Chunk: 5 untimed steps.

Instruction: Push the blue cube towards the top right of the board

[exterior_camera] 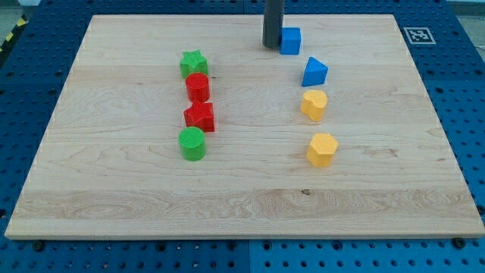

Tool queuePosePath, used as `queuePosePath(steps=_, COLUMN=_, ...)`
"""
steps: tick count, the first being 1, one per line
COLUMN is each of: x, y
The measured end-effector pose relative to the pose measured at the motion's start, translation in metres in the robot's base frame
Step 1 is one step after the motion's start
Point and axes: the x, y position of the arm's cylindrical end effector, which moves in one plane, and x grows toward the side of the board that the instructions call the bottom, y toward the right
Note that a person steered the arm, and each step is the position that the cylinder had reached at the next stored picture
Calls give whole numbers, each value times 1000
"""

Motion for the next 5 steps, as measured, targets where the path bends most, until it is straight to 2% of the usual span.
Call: queuePosePath(steps=5, x=0, y=24)
